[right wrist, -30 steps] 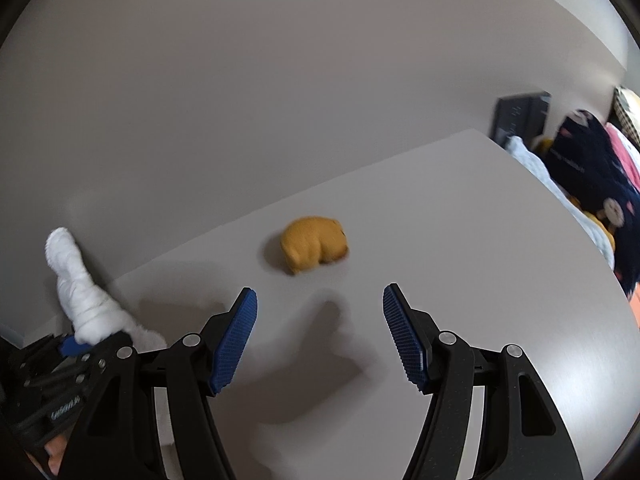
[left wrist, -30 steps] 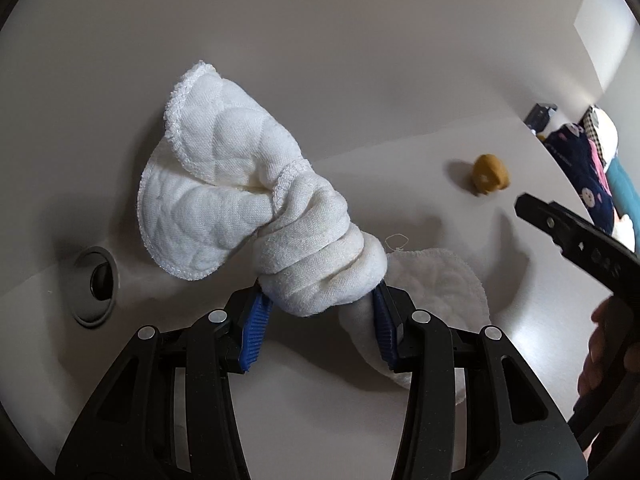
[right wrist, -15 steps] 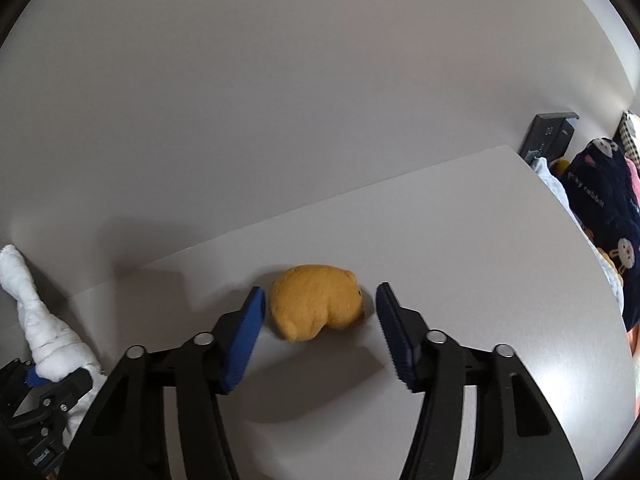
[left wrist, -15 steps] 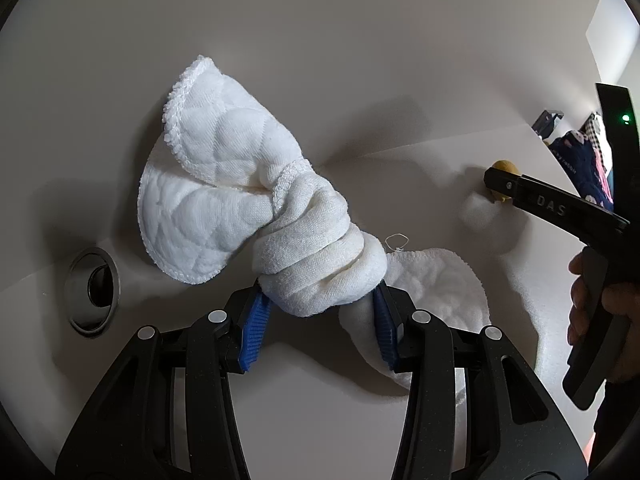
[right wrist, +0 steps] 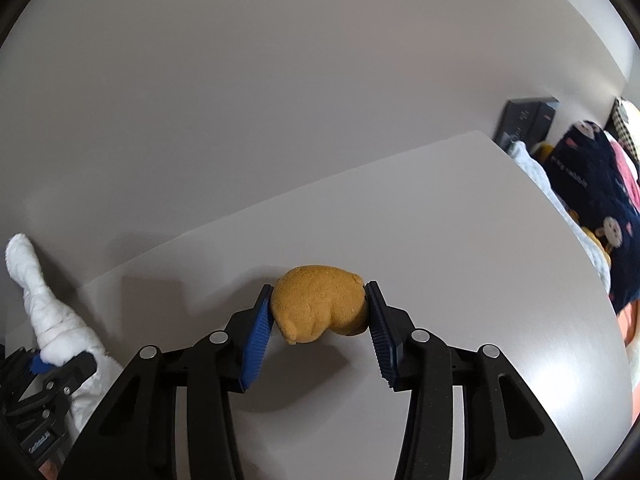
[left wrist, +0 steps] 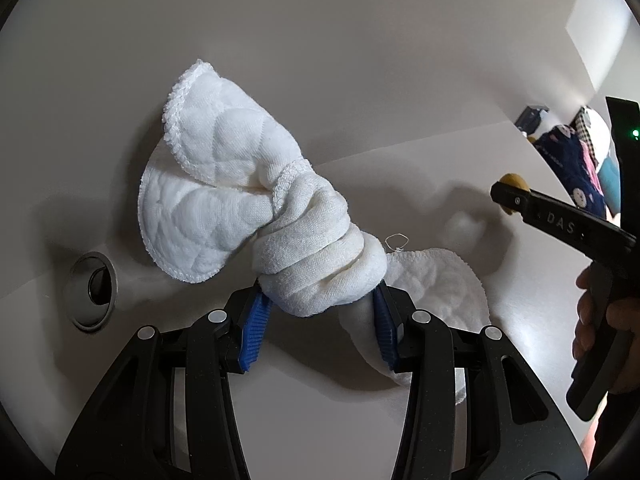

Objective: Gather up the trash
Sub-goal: 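Grasp the orange plush toy with the right tool while the left tool holds the towel, then carry the white towel and orange toy over the bin and release both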

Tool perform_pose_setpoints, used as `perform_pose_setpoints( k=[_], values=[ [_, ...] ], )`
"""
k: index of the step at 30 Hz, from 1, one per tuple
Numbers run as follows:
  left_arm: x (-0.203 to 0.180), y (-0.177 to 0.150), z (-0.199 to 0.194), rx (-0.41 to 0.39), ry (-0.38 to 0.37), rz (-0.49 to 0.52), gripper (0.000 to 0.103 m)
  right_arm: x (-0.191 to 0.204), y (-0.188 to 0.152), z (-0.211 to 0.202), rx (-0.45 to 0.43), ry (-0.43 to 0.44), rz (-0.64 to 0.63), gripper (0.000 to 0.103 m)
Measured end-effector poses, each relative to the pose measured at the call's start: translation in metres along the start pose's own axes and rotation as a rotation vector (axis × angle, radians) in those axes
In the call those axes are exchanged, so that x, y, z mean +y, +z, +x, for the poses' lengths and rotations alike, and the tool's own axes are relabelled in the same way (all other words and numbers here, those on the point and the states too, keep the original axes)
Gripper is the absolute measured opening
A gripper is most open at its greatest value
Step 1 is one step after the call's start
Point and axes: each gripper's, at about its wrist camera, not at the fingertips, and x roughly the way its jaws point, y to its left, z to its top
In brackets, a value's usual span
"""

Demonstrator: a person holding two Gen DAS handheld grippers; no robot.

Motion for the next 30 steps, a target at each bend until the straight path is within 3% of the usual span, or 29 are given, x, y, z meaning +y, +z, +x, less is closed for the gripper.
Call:
perform_pose_setpoints(
  k=[30],
  values=[
    [-0.097, -0.060, -0.092, -0.038, -0.117, 0.297, 0.045, -0.055, -0.116, -0.150, -0.087, -0.047, 0.157, 0.047]
  ],
)
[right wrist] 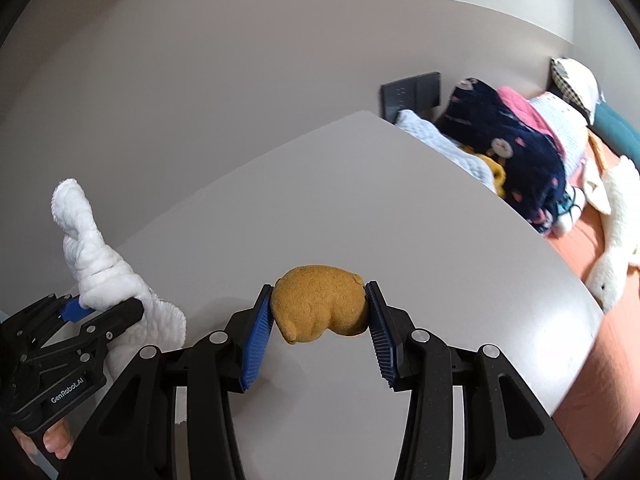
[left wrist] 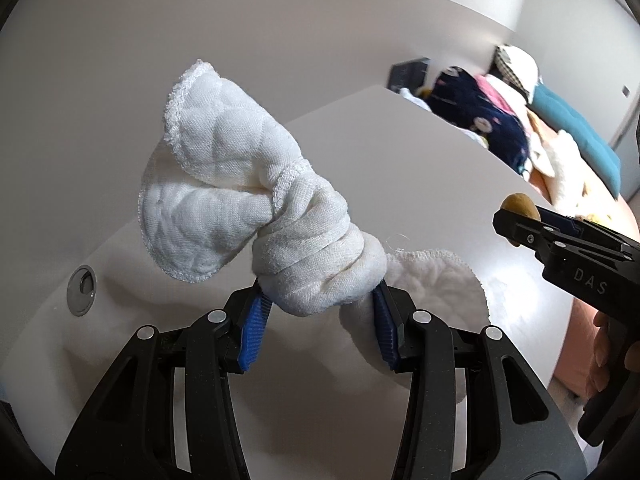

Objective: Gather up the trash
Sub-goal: 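Carry the white towel and orange toy over the bin and release both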

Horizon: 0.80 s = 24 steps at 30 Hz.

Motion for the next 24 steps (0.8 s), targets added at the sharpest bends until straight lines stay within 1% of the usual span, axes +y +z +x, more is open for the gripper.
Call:
perform_pose_setpoints(
  k=[8, 15, 24],
  values=[
    [-0.032, -0.010, -0.012, -0.002, -0.040, 0.071, 0.046, -0.019, -0.031, -0.030, -0.009, -0.022, 0.043, 0.047],
    [-0.063, -0.018, -0.013, 0.009, -0.088, 0.128, 0.046, -0.042, -0.056, -0.057, -0.019, -0.046, 0.092, 0.047],
    [-0.116, -0.029, -0.016, 0.018, -0.159, 0.245, 0.046, -0.075, -0.089, -0.088, -0.025, -0.094, 0.164, 0.047]
  ],
)
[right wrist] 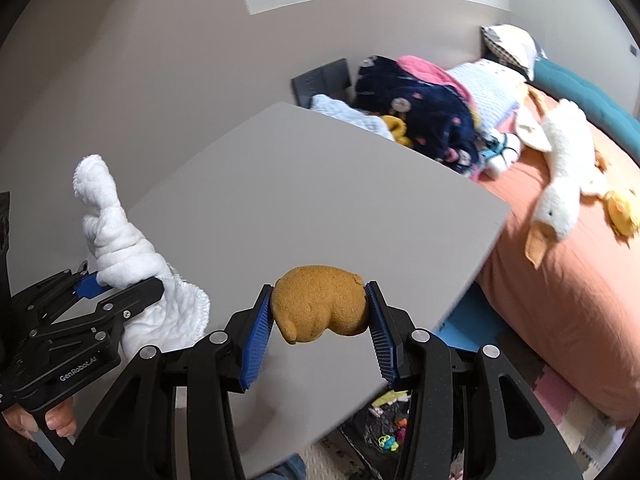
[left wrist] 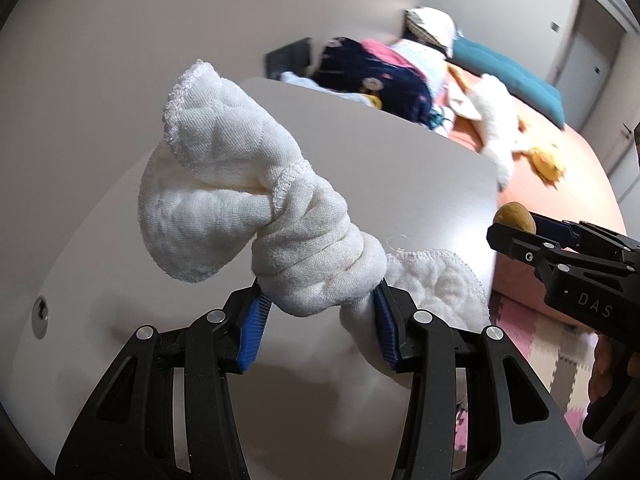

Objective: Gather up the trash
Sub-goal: 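Carry the white towel and orange toy over the bin and release both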

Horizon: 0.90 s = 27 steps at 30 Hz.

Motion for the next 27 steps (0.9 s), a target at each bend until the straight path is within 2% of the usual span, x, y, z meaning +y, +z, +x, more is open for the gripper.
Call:
perform_pose_setpoints(
  k=[27],
  values=[
    [-0.155, -0.021, -0.001, 0.020, -0.198, 0.362, 0.046, -0.114, -0.080, -0.084, -0.055, -0.156, 0.257, 0.047]
  ],
)
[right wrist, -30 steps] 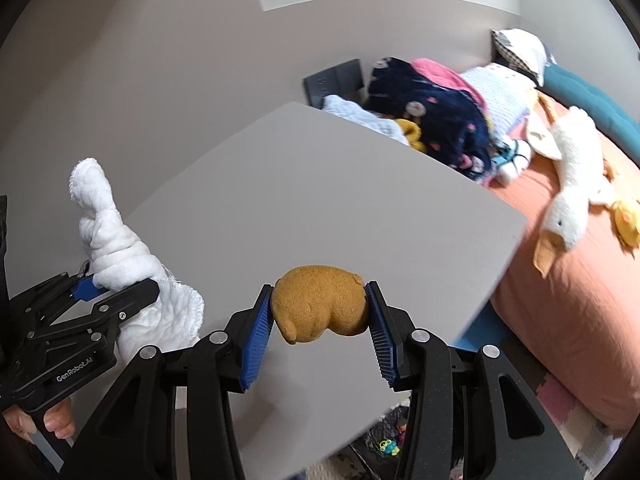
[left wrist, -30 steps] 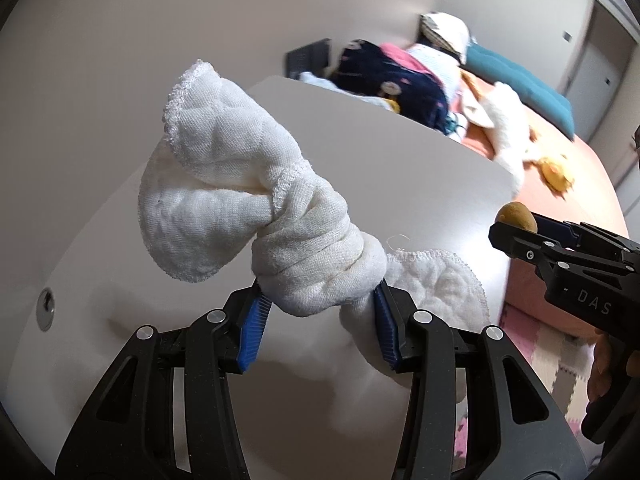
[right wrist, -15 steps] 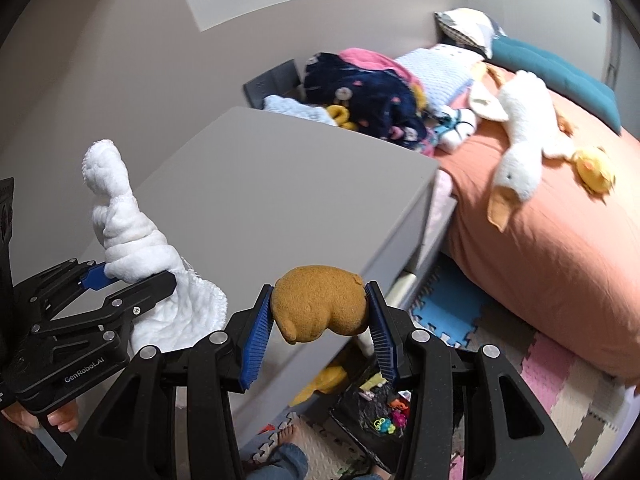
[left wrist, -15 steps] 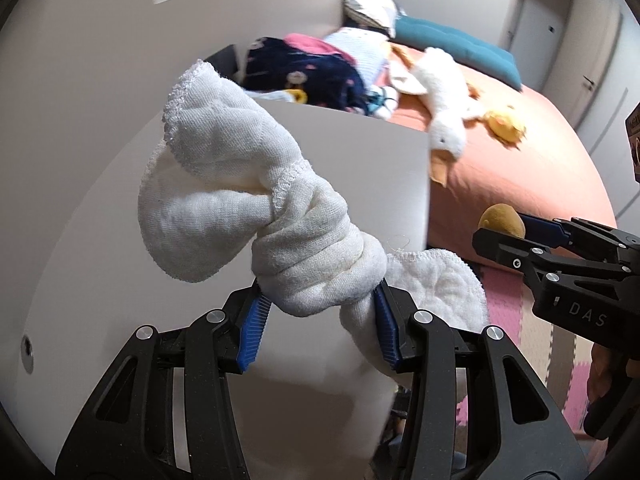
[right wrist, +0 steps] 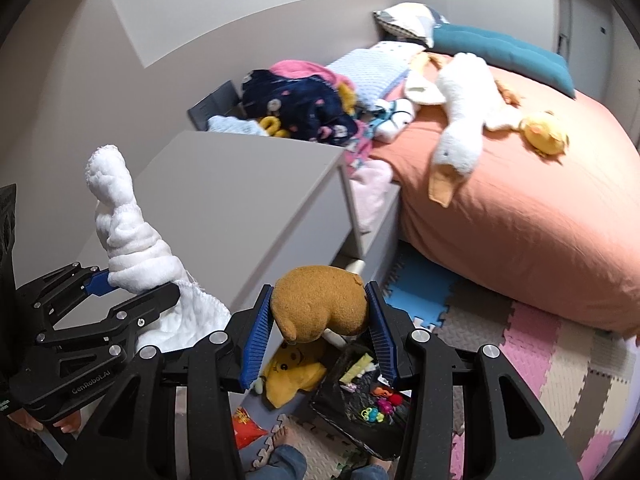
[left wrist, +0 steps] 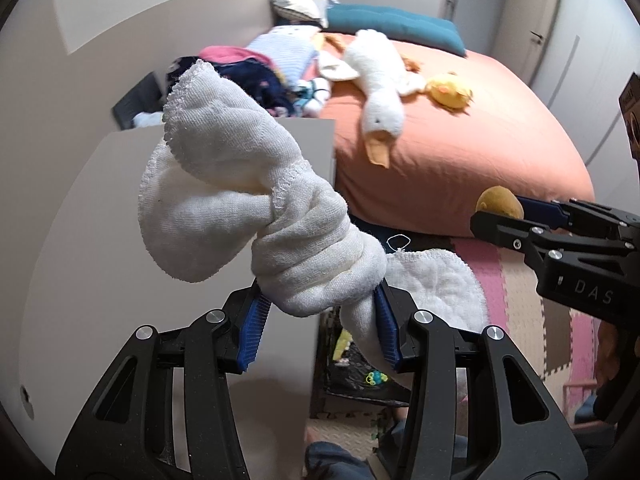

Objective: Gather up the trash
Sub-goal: 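Carry the white towel and orange toy over the bin and release both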

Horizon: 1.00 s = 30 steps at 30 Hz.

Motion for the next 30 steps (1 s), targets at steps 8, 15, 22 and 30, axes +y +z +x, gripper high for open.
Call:
perform_pose_setpoints(
  k=[8, 15, 22, 30],
  values=[
    [-0.036, 0.003, 0.008, 0.016, -0.053, 0.094, 0.046, -0.032, -0.010, -0.019, -0.020, -0.041, 0.060, 0.047],
    [-0.052, -0.002, 0.013, 0.072, -0.110, 0.169, 0.063, -0.047, -0.021, -0.035, -0.031, -0.055, 0.091, 0.060],
    [-0.064, -0.005, 0.014, 0.057, -0.071, 0.210, 0.096, -0.062, -0.029, -0.059, -0.110, -0.133, 0.134, 0.077],
    [-0.071, -0.002, 0.008, 0.033, -0.061, 0.230, 0.096, -0.071, -0.032, -0.064, -0.118, -0.138, 0.152, 0.077]
  ],
)
